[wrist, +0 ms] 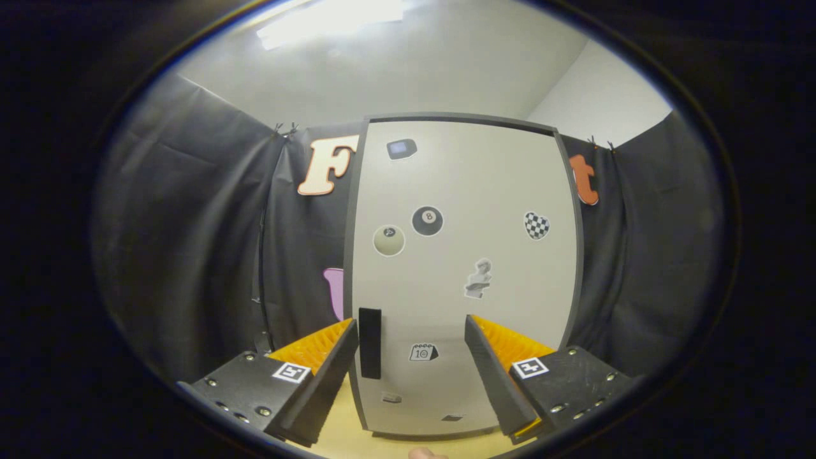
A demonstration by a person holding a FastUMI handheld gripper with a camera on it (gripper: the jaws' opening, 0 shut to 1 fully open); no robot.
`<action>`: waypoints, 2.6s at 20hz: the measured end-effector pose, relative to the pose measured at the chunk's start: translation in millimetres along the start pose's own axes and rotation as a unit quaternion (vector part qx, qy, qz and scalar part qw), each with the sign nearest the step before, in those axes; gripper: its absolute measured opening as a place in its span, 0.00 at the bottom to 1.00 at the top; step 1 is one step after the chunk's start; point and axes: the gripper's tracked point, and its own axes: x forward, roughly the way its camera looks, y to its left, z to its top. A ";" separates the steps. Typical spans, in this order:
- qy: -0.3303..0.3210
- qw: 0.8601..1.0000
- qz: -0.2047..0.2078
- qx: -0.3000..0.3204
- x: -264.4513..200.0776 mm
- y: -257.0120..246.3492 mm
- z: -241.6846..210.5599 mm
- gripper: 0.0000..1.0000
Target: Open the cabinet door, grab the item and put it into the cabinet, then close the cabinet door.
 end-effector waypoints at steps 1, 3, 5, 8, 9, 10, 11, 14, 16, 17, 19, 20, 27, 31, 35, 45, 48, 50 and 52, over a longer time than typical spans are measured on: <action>0.001 1.000 0.001 0.000 1.3 0.8 -0.9 0.99; 0.001 1.000 0.006 -0.003 3.4 4.9 -2.3 0.99; 0.005 1.000 0.013 -0.004 6.7 11.0 -6.8 0.99; 0.013 1.000 0.020 -0.008 15.2 19.2 -16.3 0.99; 0.015 1.000 0.023 -0.010 19.9 22.5 -20.6 0.99; 0.017 0.999 0.027 -0.011 25.0 26.1 -25.6 0.99; 0.021 0.999 0.029 -0.012 28.8 28.9 -31.8 0.99; 0.037 0.999 0.032 -0.021 40.6 36.8 -51.2 0.99; 0.044 0.998 0.032 -0.025 48.2 41.4 -62.3 0.99; 0.048 0.998 0.033 -0.027 52.1 44.3 -67.2 0.99; 0.056 0.997 0.033 -0.031 60.0 48.8 -75.8 0.99; 0.058 0.997 0.032 -0.031 64.7 50.2 -78.6 0.99; 0.079 0.997 -0.004 -0.028 99.1 48.0 -99.9 0.99; 0.080 0.996 -0.009 -0.042 111.4 58.2 -109.5 0.94; 0.078 0.995 -0.026 -0.054 119.7 61.6 -114.9 0.82; 0.074 0.996 -0.026 -0.044 115.4 51.2 -113.8 0.45; 0.083 0.995 -0.024 -0.040 120.9 54.1 -114.4 0.31; 0.083 0.996 -0.026 -0.029 123.1 55.1 -114.0 0.20; 0.089 0.995 -0.021 -0.027 119.5 53.9 -116.8 0.20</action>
